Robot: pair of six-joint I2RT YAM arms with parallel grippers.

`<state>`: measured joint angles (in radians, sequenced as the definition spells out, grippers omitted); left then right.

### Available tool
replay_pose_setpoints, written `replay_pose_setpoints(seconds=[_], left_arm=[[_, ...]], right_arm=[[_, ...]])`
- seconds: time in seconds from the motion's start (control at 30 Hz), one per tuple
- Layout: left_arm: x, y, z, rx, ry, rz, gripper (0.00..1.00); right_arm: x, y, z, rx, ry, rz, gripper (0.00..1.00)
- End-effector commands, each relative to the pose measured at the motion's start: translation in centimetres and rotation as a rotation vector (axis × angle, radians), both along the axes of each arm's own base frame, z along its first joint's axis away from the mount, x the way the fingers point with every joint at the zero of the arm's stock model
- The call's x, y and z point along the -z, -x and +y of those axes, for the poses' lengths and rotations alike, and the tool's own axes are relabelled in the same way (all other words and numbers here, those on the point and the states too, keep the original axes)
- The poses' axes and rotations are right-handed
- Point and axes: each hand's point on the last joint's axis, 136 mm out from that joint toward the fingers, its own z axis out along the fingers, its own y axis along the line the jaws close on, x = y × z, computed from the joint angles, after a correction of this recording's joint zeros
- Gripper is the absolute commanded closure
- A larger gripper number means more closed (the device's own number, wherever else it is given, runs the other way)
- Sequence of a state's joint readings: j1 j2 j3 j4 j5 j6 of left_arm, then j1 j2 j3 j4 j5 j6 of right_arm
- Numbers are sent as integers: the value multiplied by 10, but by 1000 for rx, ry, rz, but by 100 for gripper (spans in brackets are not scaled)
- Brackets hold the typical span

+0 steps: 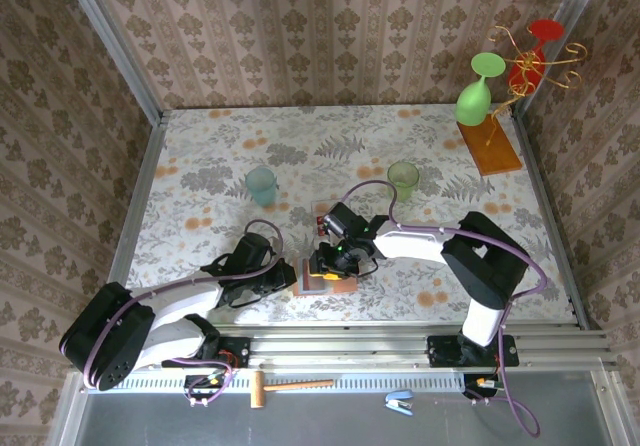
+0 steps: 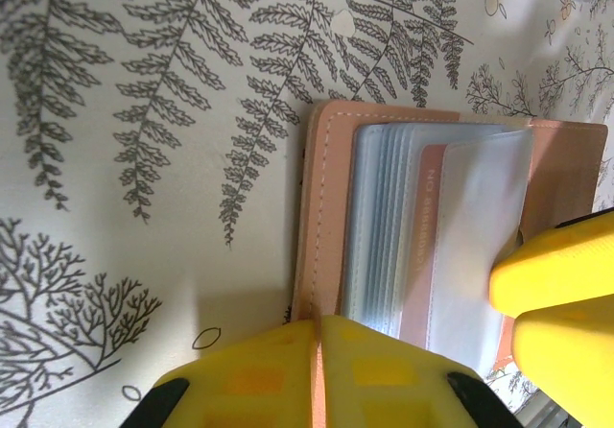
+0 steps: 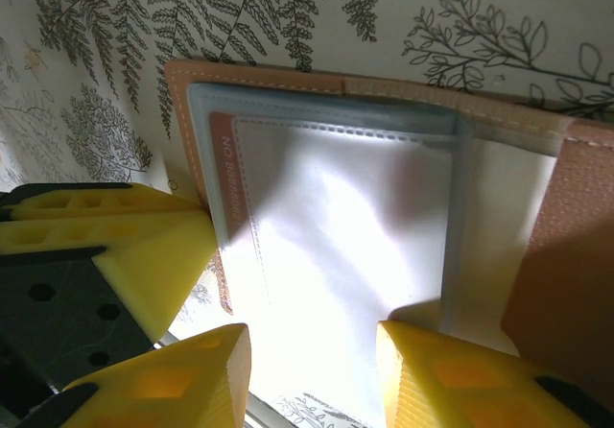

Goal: Take the credit cards out of the card holder

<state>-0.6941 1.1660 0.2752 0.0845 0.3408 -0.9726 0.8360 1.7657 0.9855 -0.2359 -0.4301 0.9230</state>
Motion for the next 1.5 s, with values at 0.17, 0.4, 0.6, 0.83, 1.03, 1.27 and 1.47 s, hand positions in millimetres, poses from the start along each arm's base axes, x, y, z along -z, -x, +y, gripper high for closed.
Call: replay_pose_setpoints(seconds=[0.17, 0.4, 0.6, 0.83, 1.03, 1.27, 1.47], left_arm=[[16, 9, 10, -13, -47, 50, 88], [12, 7, 8, -14, -44, 46, 88], [1, 3, 4, -8, -34, 34, 88], [-30, -8, -6, -34, 48, -26, 87], [-50, -14, -15, -40, 113, -51, 86], [-45, -15, -28, -10, 126, -21, 87], [-40, -18, -38, 12, 128, -6, 88]], right_arm=[[1, -1, -13, 29, 17, -16, 61], [3, -2, -12, 42, -9, -13, 61], [3, -4, -13, 59, -44, -11, 61], [5, -5, -13, 77, -94, -2, 62], [8, -5, -13, 86, -115, 7, 63], [10, -5, -16, 98, -122, 10, 63], [10, -4, -17, 105, -126, 8, 63]])
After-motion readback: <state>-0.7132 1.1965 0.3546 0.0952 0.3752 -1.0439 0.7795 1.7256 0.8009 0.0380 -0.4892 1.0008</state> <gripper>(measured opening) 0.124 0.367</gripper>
